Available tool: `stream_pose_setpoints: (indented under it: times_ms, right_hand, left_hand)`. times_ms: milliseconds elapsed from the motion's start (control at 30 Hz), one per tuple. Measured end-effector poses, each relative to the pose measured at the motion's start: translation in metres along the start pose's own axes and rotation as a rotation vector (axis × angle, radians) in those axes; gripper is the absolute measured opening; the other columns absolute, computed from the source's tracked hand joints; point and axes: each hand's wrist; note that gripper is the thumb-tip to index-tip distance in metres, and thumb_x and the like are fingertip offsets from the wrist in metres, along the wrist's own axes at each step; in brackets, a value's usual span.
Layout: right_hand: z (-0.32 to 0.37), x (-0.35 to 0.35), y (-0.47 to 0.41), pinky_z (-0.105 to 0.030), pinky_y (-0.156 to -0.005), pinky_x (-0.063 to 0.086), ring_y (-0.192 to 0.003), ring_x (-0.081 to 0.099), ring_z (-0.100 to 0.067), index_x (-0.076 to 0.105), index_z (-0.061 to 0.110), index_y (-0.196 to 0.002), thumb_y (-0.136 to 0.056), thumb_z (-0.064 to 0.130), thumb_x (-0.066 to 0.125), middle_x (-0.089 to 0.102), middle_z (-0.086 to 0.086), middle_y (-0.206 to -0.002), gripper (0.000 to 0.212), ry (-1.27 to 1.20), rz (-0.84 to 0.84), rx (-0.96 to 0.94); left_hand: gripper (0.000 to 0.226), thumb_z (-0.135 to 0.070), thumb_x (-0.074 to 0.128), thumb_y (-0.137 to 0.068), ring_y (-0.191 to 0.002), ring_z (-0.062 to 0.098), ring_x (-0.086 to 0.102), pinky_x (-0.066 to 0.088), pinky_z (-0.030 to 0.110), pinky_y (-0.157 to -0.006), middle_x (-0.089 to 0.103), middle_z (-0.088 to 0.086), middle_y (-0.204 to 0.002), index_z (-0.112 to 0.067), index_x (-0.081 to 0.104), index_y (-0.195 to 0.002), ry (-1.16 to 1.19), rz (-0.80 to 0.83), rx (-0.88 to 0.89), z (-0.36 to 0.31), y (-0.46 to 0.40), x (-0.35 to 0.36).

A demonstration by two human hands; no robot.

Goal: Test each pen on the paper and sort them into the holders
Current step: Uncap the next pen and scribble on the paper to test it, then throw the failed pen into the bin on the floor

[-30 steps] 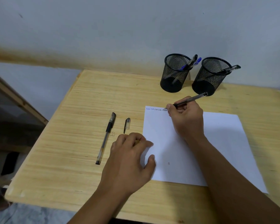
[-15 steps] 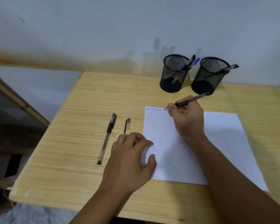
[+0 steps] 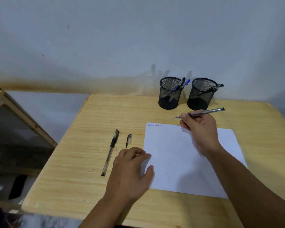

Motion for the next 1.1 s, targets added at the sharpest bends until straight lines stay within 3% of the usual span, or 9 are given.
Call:
stream_pose_setpoints:
  times_ms: [100, 200, 333, 533, 700, 967, 1100]
  right_hand:
    - [0.009, -0.008, 0.009, -0.032, -0.076, 0.057, -0.072, 0.07, -0.018, 0.066, 0.01, -0.087, -0.087, 0.009, 0.074, 0.074, -0.008, -0.077, 0.009, -0.037, -0.003, -0.024]
    - [0.016, -0.018, 0.022, -0.033, -0.078, 0.059, -0.075, 0.072, -0.019, 0.068, 0.011, -0.088, -0.087, 0.012, 0.075, 0.076, -0.007, -0.079, 0.007, -0.036, 0.0, -0.017]
    - [0.025, -0.035, 0.038, -0.028, -0.074, 0.058, -0.075, 0.072, -0.017, 0.067, 0.002, -0.098, -0.087, 0.011, 0.074, 0.075, -0.005, -0.077, 0.016, -0.051, 0.005, -0.022]
    - [0.038, -0.061, 0.052, -0.033, -0.079, 0.058, -0.077, 0.071, -0.02, 0.067, 0.006, -0.092, -0.088, 0.01, 0.073, 0.074, -0.007, -0.079, 0.008, -0.061, -0.024, -0.033]
    - [0.04, -0.079, 0.058, -0.035, -0.079, 0.056, -0.078, 0.071, -0.021, 0.066, 0.007, -0.09, -0.087, 0.008, 0.072, 0.073, -0.008, -0.08, 0.007, -0.084, -0.054, -0.033]
    - [0.032, -0.086, 0.065, -0.04, -0.082, 0.058, -0.076, 0.072, -0.022, 0.067, 0.008, -0.088, -0.087, 0.009, 0.073, 0.074, -0.007, -0.077, 0.006, -0.065, -0.058, -0.02]
    - [0.031, -0.082, 0.067, -0.039, -0.082, 0.058, -0.075, 0.072, -0.021, 0.067, 0.007, -0.089, -0.086, 0.009, 0.074, 0.074, -0.006, -0.075, 0.008, -0.074, -0.055, -0.007]
  left_hand:
    - [0.032, -0.045, 0.058, -0.086, -0.109, 0.006, 0.052, 0.045, 0.031, -0.093, 0.058, -0.022, -0.112, -0.033, 0.07, -0.113, 0.096, -0.049, -0.009, -0.001, -0.005, -0.006]
    - [0.029, -0.039, 0.061, -0.089, -0.113, 0.005, 0.049, 0.039, 0.025, -0.091, 0.058, -0.02, -0.115, -0.034, 0.067, -0.117, 0.041, -0.108, -0.072, -0.001, -0.019, -0.016]
    - [0.037, -0.035, 0.057, -0.088, -0.111, 0.022, 0.048, 0.042, 0.034, -0.087, 0.059, -0.008, -0.12, -0.03, 0.062, -0.124, -0.133, -0.07, -0.247, 0.0, -0.045, -0.028]
    - [0.028, -0.04, 0.044, -0.089, -0.09, 0.019, 0.046, 0.042, 0.034, -0.075, 0.06, -0.011, -0.097, -0.032, 0.069, -0.098, -0.377, 0.009, -0.332, -0.005, -0.06, -0.033]
    - [0.028, -0.034, 0.051, -0.09, -0.09, 0.019, 0.064, 0.049, 0.03, -0.067, 0.07, -0.011, -0.096, -0.036, 0.07, -0.11, -0.365, -0.011, -0.327, -0.004, -0.065, -0.03]
    - [0.022, -0.035, 0.052, -0.091, -0.081, 0.015, 0.062, 0.052, 0.029, -0.064, 0.069, -0.016, -0.089, -0.035, 0.069, -0.106, -0.35, -0.032, -0.327, -0.011, -0.066, -0.03]
    - [0.043, -0.033, 0.056, -0.09, -0.082, 0.014, 0.061, 0.042, 0.028, -0.06, 0.066, -0.018, -0.096, -0.039, 0.057, -0.132, -0.167, -0.041, -0.299, -0.018, -0.065, -0.034]
Point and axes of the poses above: each hand's wrist, its own y-axis away from the middle knuckle, its own x-axis out of the palm, z = x × y
